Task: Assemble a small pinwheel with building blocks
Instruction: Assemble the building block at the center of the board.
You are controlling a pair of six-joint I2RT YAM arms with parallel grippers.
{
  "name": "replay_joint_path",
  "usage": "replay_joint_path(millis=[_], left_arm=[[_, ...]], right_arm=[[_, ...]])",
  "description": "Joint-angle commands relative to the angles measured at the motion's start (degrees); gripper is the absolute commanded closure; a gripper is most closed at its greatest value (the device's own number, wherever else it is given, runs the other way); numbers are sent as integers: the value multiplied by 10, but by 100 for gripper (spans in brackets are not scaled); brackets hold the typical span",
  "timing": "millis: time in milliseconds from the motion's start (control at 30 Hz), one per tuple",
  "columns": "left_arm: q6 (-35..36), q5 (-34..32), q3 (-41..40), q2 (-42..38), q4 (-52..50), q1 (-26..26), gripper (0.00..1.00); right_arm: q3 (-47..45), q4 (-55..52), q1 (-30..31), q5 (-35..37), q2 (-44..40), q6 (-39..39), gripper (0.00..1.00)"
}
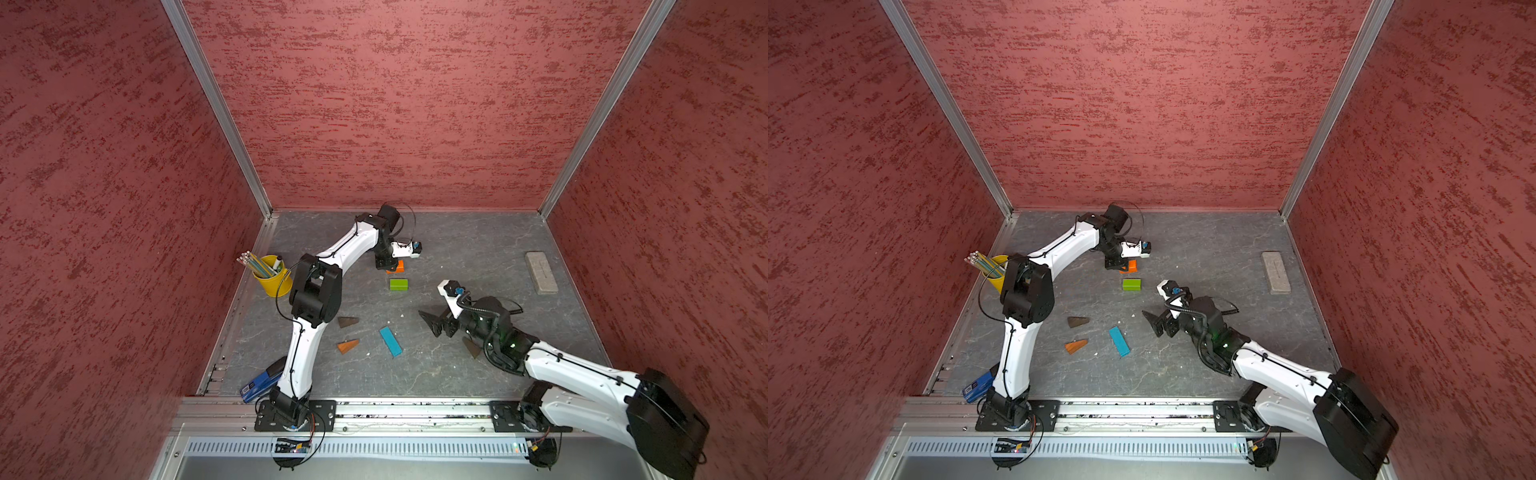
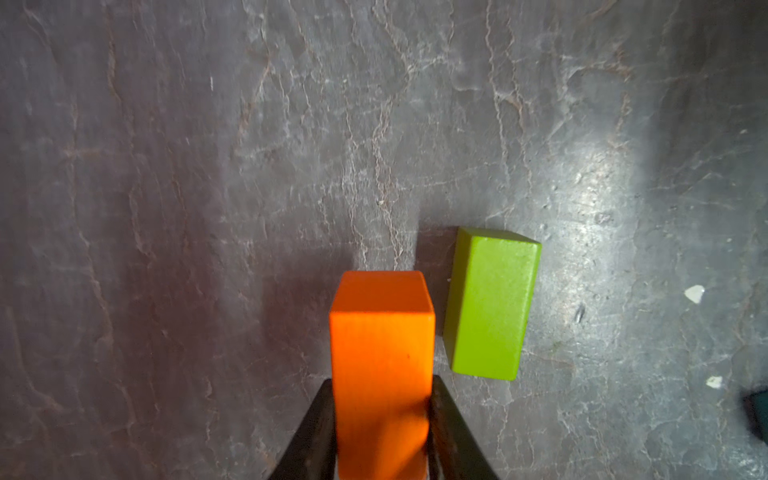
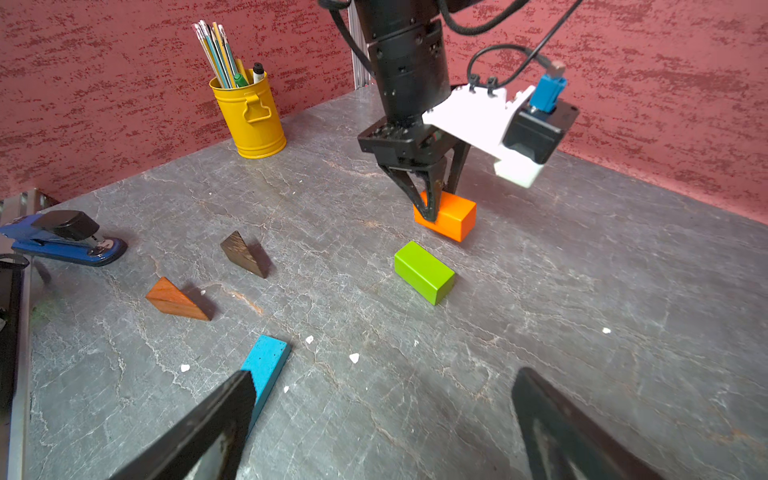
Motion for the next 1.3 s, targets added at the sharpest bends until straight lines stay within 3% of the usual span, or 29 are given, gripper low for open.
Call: replay_joint_path(millis=[0, 333, 1267], left_arm=[[45, -2, 21, 25, -29, -1, 73], [72, -30, 35, 49, -32, -18, 73], [42, -32, 69, 89, -57, -38, 71]], right_arm=[[-8, -4, 6, 14, -10, 7, 1], [-10, -6, 6, 17, -12, 9, 1], [-16, -9, 6, 16, -18, 10, 1]])
